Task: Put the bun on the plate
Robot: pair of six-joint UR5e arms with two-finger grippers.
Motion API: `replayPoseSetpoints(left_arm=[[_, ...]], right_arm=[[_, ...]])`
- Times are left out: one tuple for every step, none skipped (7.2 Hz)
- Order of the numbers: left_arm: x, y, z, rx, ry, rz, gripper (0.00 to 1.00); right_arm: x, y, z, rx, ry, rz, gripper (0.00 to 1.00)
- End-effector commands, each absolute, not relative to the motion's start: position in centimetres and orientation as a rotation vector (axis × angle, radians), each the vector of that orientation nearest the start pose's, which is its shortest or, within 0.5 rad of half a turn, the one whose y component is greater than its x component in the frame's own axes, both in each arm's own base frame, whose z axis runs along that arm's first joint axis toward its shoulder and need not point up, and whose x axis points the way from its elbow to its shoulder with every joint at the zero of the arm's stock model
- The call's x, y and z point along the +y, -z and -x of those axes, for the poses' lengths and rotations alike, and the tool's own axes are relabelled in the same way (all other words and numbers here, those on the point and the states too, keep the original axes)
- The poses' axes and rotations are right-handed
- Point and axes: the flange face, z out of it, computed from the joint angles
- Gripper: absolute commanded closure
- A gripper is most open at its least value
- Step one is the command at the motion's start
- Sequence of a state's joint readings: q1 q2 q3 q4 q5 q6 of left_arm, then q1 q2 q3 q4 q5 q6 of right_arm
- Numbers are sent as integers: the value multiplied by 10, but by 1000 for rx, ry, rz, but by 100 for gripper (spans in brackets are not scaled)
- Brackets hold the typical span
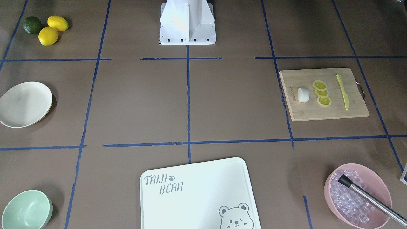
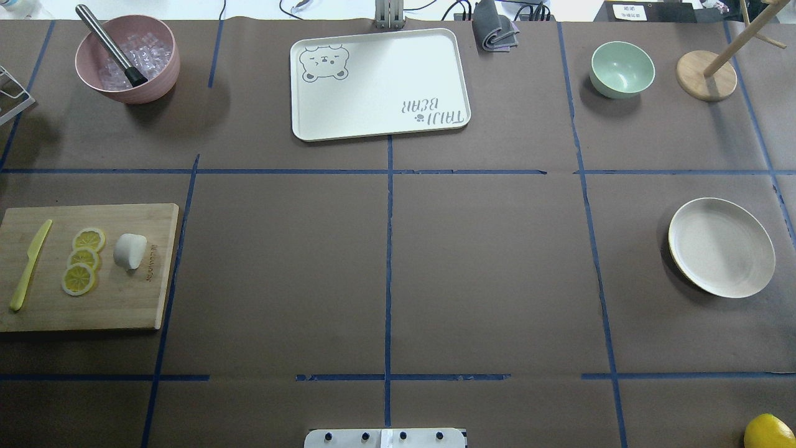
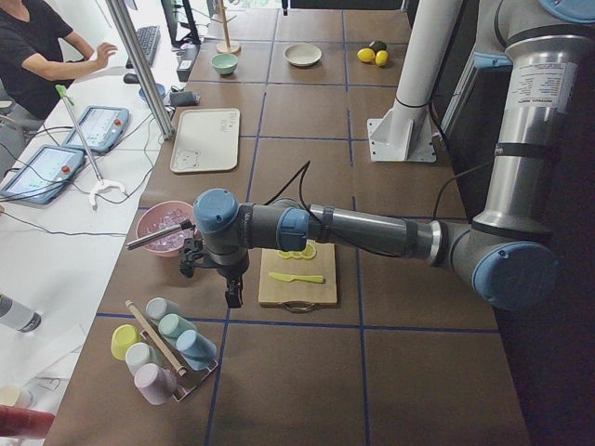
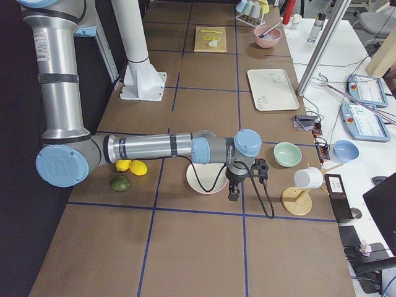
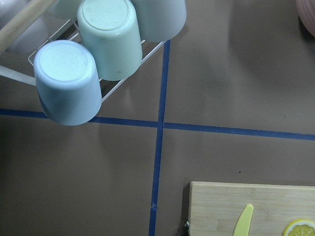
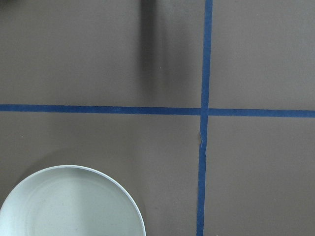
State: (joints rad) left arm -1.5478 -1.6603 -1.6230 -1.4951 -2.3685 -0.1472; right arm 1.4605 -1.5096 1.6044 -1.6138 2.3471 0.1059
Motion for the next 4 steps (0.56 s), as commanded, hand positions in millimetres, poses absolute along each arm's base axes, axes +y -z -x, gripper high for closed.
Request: replayPoseSetpoints(left_arm=[[-532,-591,49,802,94,6,0],[-532,-587,50,802,91,-2,0],[-531,-592,50,800,97,8,0],[-531,-595,49,798,98,13,0]], right_arm=[[-524,-614,-6,-777,25,33,0],[-524,-615,-7,-777,23,34,0],[-524,-614,-7,-777,23,32,0],[-524,-613,-7,-777,24,29,0]])
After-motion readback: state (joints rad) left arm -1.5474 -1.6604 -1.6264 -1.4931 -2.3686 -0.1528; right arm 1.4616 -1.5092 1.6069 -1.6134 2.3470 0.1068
